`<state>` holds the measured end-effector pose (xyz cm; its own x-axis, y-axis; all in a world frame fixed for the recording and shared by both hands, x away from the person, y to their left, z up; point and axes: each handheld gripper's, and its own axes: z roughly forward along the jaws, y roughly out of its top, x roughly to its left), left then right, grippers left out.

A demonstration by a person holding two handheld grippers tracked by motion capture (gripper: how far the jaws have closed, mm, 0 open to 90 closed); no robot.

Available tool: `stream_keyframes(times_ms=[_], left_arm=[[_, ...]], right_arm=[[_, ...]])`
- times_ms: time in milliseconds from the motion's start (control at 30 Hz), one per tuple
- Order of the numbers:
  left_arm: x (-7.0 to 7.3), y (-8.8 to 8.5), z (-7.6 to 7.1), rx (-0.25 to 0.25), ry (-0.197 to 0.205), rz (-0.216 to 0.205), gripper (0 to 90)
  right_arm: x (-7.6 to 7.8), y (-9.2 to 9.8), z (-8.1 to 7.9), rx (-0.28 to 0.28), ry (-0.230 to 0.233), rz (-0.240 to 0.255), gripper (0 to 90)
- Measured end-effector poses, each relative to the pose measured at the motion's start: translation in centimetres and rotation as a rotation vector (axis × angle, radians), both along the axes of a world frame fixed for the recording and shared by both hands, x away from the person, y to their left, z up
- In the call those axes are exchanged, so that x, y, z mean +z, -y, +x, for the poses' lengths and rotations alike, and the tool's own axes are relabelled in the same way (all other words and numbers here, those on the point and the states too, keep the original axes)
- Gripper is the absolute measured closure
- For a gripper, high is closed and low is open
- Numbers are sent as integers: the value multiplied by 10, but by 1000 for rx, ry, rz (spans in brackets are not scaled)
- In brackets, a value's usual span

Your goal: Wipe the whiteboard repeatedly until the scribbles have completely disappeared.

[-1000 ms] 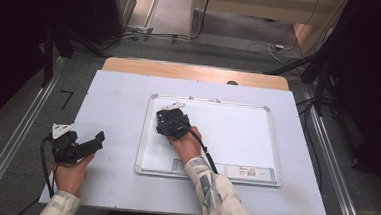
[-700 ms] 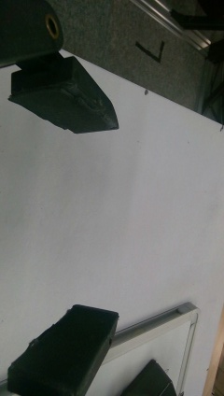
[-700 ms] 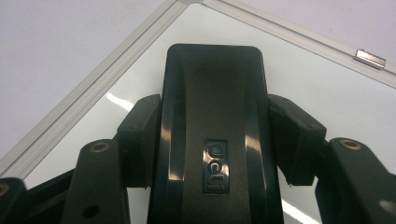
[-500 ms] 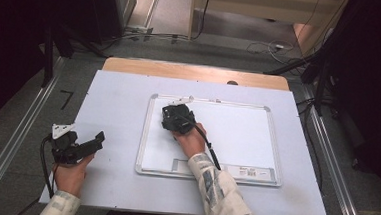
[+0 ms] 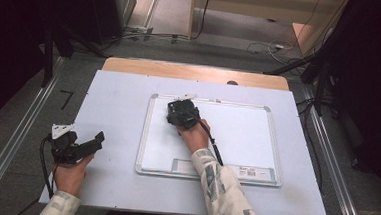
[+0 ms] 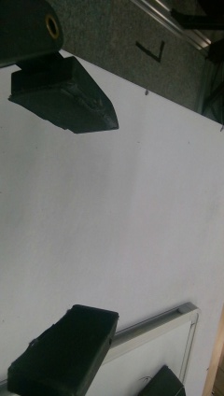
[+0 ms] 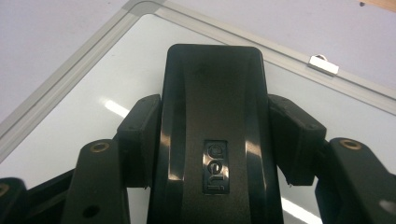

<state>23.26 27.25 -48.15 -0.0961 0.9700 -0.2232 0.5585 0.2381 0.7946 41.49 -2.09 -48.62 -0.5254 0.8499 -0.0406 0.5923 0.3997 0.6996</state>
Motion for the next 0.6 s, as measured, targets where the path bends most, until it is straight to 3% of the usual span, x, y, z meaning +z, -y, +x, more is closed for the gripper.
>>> stream_keyframes(times_ms=[267, 600], left_arm=[[0, 0, 0, -2, 2, 2, 83], [1, 3, 2, -6, 4, 2, 83]], right_arm=[[1, 3, 13, -31, 2, -7, 375], [1, -5, 15, -36, 13, -26, 375]])
